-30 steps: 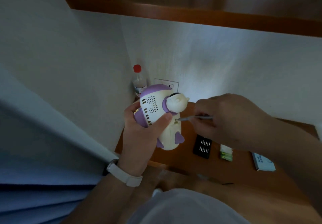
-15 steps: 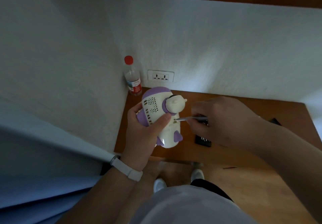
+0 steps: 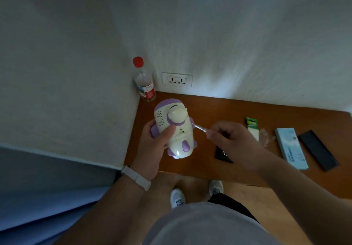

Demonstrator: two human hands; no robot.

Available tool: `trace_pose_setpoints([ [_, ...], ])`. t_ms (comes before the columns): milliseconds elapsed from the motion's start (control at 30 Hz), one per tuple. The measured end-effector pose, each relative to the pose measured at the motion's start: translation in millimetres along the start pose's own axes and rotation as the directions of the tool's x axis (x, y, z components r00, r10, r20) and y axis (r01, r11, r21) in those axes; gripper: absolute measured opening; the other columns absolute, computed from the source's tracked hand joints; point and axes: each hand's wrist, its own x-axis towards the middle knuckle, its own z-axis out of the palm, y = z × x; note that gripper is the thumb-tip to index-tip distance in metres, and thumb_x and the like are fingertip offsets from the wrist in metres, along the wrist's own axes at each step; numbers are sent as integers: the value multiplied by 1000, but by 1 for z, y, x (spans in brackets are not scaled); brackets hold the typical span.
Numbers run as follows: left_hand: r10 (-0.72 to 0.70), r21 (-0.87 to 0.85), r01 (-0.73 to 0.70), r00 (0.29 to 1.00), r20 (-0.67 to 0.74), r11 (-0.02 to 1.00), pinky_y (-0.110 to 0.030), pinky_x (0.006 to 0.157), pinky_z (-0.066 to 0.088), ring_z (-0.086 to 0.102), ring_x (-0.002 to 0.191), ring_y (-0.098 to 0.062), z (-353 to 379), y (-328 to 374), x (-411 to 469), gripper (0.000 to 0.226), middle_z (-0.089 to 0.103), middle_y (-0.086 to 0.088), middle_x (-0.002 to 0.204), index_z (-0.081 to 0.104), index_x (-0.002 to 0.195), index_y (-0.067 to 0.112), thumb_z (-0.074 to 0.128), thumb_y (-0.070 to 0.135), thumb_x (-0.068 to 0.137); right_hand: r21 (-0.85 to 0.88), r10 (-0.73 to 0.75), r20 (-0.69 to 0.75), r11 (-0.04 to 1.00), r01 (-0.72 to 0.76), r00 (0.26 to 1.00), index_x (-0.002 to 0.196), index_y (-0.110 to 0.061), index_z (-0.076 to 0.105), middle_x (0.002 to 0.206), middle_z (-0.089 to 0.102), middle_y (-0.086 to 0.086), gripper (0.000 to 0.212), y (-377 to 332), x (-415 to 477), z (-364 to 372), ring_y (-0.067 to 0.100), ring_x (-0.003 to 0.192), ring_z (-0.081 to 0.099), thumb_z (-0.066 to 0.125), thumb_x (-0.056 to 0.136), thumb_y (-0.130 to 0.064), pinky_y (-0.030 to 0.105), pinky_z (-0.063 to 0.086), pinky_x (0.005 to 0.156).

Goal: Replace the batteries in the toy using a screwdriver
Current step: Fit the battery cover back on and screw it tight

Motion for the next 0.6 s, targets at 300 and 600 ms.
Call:
trace_pose_setpoints([
  [300,-108,-5,108,994,33,994,-48,95,56,64,118,-24,-4,-41,43,74,64,-2,131,48,139,23,77,36,72,554,418,-4,757,-346,909,87,-14,64,53,38,-5,28,41,36,40,13,49,31,49,102,-32,28,29,49],
  [600,-206,-36,213,969,136,976,-52,99,52,64,120,-30,-7,-78,75,66,64,-9,133,46,141,19,75,24,82,679,500,81,606,-415,862,87,-10,57,57,31,-1,24,66,51,54,13,50,25,47,103,-25,29,20,49],
])
